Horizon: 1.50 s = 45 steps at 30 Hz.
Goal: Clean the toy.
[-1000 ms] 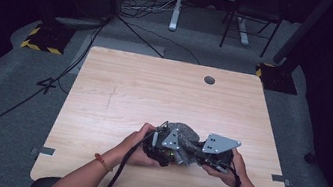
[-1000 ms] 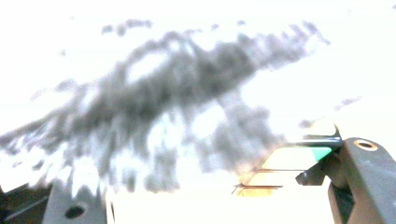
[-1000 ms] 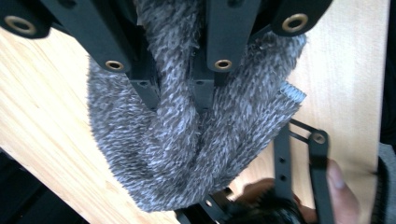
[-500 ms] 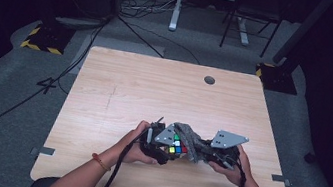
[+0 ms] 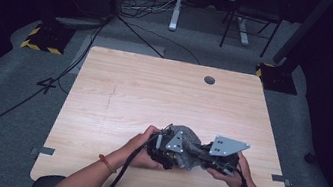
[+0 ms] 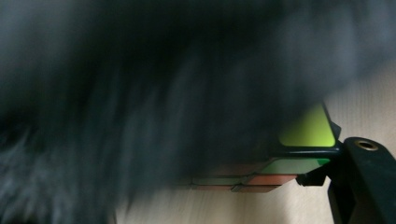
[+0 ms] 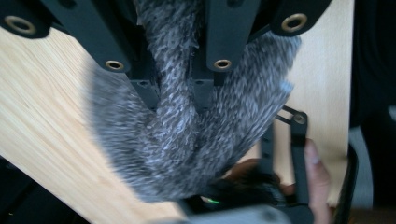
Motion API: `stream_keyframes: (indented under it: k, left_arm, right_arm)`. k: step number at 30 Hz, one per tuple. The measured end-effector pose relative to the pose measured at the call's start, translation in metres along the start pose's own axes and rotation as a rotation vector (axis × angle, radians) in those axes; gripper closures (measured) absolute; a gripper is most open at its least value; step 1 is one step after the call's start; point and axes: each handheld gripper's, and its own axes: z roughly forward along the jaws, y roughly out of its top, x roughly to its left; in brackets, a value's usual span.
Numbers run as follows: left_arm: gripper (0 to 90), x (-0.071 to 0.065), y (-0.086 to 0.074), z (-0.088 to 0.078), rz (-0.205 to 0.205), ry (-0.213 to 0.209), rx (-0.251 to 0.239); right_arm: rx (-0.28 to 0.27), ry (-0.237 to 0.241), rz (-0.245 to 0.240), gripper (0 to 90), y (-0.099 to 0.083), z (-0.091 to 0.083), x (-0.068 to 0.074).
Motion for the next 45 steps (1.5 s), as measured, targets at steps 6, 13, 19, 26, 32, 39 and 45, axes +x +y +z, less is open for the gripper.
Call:
stream_keyframes:
  k: [6,13,19,26,32,39,45]
  left_arm:
    - [33.7,0.001,-0.001,0.001,-0.005,0.004,0.003]
    - [33.7,0.007,-0.002,-0.012,-0.020,0.030,-0.018]
    - [33.7,0.010,-0.005,-0.023,-0.045,0.025,-0.086]
    - [33.5,0.009,-0.007,-0.022,-0.048,0.014,-0.111]
    - [33.0,0.005,-0.005,-0.013,-0.017,0.003,-0.063]
    - [33.4,0.005,-0.004,-0.013,-0.009,0.027,-0.058]
    - [33.5,0.010,-0.005,-0.025,-0.028,0.044,-0.095]
  right_arm:
    - [0.042,-0.029,-0.065,78.0,0.013,0.012,0.013]
    - [0.032,-0.110,-0.010,78.1,0.003,0.002,-0.004]
    - [-0.016,-0.073,0.092,78.1,-0.014,-0.006,-0.017]
    - [-0.086,0.020,0.147,78.1,-0.020,-0.004,-0.021]
    - [-0.150,0.102,0.163,78.1,-0.016,0.000,-0.016]
    - [-0.130,0.059,0.135,78.0,-0.012,0.001,-0.015]
    - [-0.070,0.019,0.164,78.1,-0.025,0.001,-0.022]
